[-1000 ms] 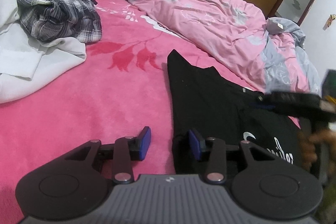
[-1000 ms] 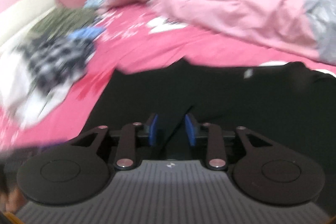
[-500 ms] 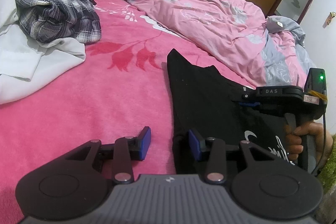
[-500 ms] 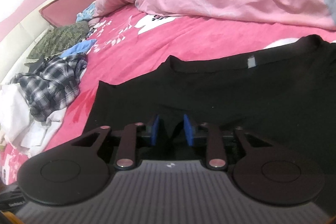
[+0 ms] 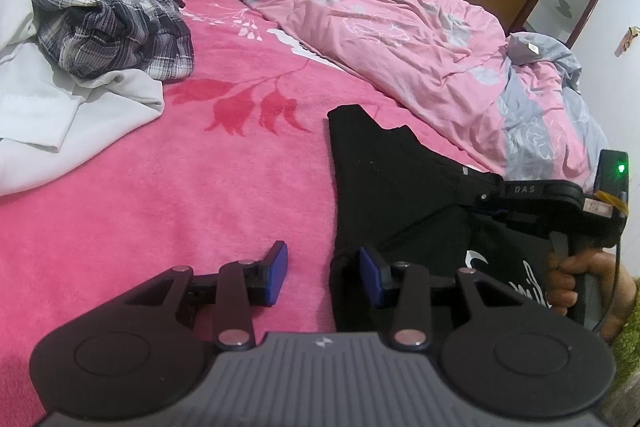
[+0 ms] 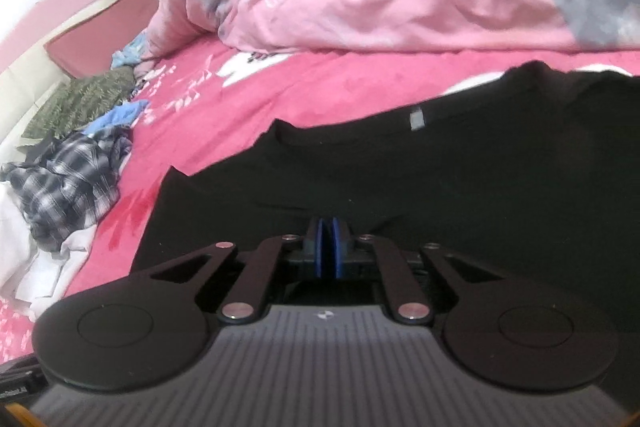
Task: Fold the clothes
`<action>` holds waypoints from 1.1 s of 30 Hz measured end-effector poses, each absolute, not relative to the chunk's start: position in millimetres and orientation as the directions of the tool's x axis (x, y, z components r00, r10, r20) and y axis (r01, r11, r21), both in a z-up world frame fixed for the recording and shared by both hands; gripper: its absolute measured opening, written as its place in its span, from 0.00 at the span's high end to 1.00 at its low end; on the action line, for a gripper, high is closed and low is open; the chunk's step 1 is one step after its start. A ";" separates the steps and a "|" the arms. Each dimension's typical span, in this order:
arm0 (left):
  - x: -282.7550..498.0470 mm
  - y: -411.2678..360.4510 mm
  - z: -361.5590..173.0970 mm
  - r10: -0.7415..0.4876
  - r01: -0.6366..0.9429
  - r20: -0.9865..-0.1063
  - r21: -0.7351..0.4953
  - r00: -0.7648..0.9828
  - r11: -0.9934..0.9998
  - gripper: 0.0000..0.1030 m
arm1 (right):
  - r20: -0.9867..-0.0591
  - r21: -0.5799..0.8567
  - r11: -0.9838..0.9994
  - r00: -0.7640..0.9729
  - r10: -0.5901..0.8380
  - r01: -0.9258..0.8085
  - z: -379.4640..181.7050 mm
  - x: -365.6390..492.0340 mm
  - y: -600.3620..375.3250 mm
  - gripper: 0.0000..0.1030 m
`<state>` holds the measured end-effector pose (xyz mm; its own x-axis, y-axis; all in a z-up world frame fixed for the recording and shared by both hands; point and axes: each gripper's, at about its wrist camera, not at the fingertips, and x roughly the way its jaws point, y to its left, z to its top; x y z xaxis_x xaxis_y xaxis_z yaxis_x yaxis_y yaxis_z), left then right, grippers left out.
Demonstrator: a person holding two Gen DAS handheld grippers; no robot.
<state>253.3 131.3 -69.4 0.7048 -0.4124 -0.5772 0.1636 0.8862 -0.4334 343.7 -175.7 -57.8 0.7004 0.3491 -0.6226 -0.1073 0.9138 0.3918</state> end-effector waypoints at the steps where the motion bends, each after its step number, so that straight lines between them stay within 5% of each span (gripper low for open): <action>1: 253.4 131.3 -69.4 -0.412 0.163 -0.577 -0.434 0.705 0.886 0.60 | -0.625 0.383 0.918 0.704 0.337 -0.100 -55.3 343.0 -175.0 0.91; 6: 253.3 130.2 -69.0 -0.409 0.162 -0.579 -0.430 0.705 0.888 0.60 | -0.580 0.259 0.952 0.761 0.290 -0.166 -24.8 335.5 -155.3 0.88; 15: 252.9 130.0 -69.0 -0.407 0.162 -0.580 -0.427 0.705 0.890 0.60 | -0.639 0.244 0.826 0.557 0.530 -0.508 -19.3 382.4 -53.6 0.88; 22: 253.1 130.2 -69.8 -0.405 0.163 -0.582 -0.422 0.705 0.892 0.60 | -0.668 0.281 0.863 0.560 0.491 -0.420 -51.5 430.6 -47.4 0.95; 33: 252.7 130.3 -69.1 -0.407 0.156 -0.581 -0.433 0.705 0.888 0.60 | -0.676 0.327 0.857 0.534 0.507 -0.399 -11.5 432.8 -42.6 0.87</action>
